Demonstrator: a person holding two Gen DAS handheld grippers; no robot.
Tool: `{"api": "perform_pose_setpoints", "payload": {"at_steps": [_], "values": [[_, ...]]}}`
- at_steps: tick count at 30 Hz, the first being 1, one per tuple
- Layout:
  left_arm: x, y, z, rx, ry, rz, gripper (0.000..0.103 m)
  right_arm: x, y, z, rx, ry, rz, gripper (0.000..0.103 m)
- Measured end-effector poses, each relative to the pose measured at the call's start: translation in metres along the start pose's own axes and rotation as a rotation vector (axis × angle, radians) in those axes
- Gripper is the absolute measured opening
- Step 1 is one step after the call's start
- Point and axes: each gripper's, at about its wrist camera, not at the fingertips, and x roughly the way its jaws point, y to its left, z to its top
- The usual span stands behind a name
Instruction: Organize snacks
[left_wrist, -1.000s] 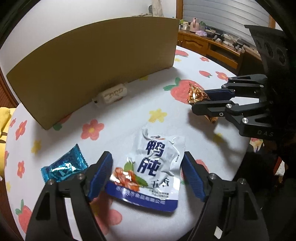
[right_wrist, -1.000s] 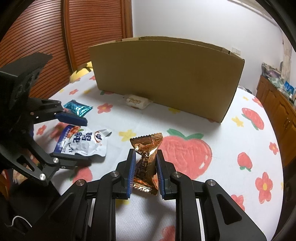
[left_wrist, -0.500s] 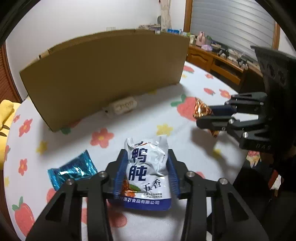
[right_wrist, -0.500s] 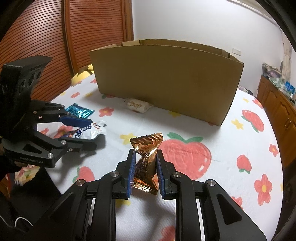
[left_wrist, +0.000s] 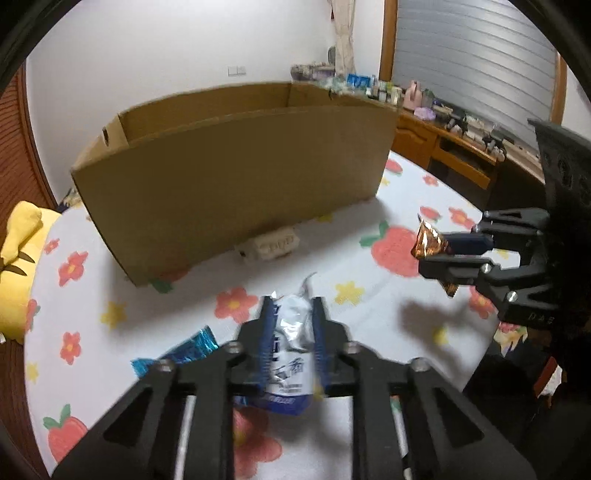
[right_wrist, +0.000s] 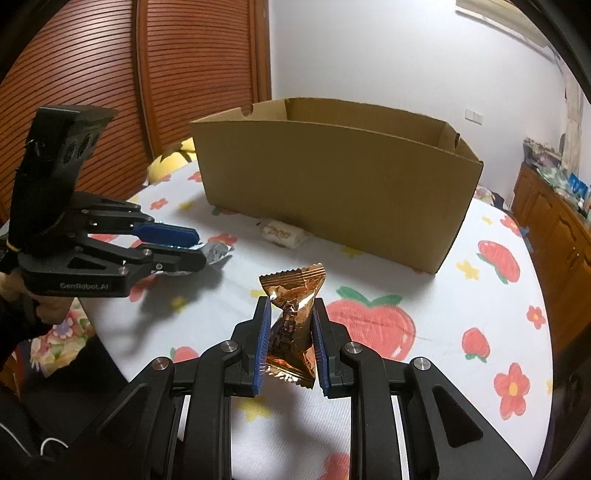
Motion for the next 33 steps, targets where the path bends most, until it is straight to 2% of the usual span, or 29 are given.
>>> {"api": "perform_pose_setpoints", "payload": {"at_steps": [1, 10, 12, 13, 14, 16, 19, 21, 22, 24, 26, 27, 30, 32, 33], "values": [[-0.002, 0.001, 0.003, -0.009, 0.000, -0.006, 0.000, -0.001, 0.000, 0.000, -0.001, -0.003, -0.001, 0.020], [0.013, 0.014, -0.005, -0.044, 0.067, 0.008, 0.000, -0.005, -0.001, 0.004, -0.002, -0.019, -0.003, 0.020], [0.006, 0.013, -0.007, -0.045, 0.044, 0.008, 0.005, -0.005, 0.000, 0.003, -0.001, -0.019, -0.003, 0.020], [0.002, 0.012, -0.008, -0.040, 0.034, 0.018, 0.013, -0.006, 0.000, 0.003, -0.001, -0.019, -0.003, 0.020], [0.000, 0.011, -0.009, -0.034, 0.027, 0.043, 0.029, -0.006, 0.000, 0.003, -0.001, -0.018, -0.003, 0.020], [0.001, 0.013, -0.008, -0.038, 0.019, 0.076, 0.040, -0.005, 0.000, 0.004, -0.002, -0.016, -0.001, 0.020], [0.013, 0.022, -0.008, -0.077, 0.042, 0.123, 0.041, -0.005, 0.001, 0.004, -0.003, -0.017, 0.004, 0.020], [0.026, 0.028, -0.010, -0.103, 0.080, 0.125, 0.042, -0.003, 0.001, 0.004, -0.004, -0.016, 0.009, 0.020], [0.029, 0.030, -0.011, -0.116, 0.084, 0.121, 0.050, -0.003, 0.002, 0.004, -0.007, -0.014, 0.006, 0.020], [0.035, 0.033, -0.011, -0.148, 0.103, 0.107, 0.055, -0.001, 0.003, 0.003, -0.013, -0.009, 0.002, 0.020], [0.038, 0.027, -0.010, -0.121, 0.102, 0.140, 0.071, -0.001, 0.003, 0.002, -0.014, -0.007, -0.001, 0.020], [0.039, 0.023, -0.009, -0.103, 0.106, 0.160, 0.072, -0.002, 0.002, 0.001, -0.012, -0.008, -0.001, 0.020], [0.037, 0.020, -0.004, -0.107, 0.106, 0.159, 0.071, -0.003, 0.001, 0.002, -0.009, -0.011, 0.000, 0.020], [0.036, 0.018, 0.000, -0.101, 0.099, 0.147, 0.059, -0.003, 0.001, 0.001, -0.007, -0.014, 0.001, 0.020], [0.035, 0.017, 0.002, -0.092, 0.099, 0.141, 0.058, -0.002, 0.001, 0.001, -0.005, -0.013, 0.001, 0.020]]}}
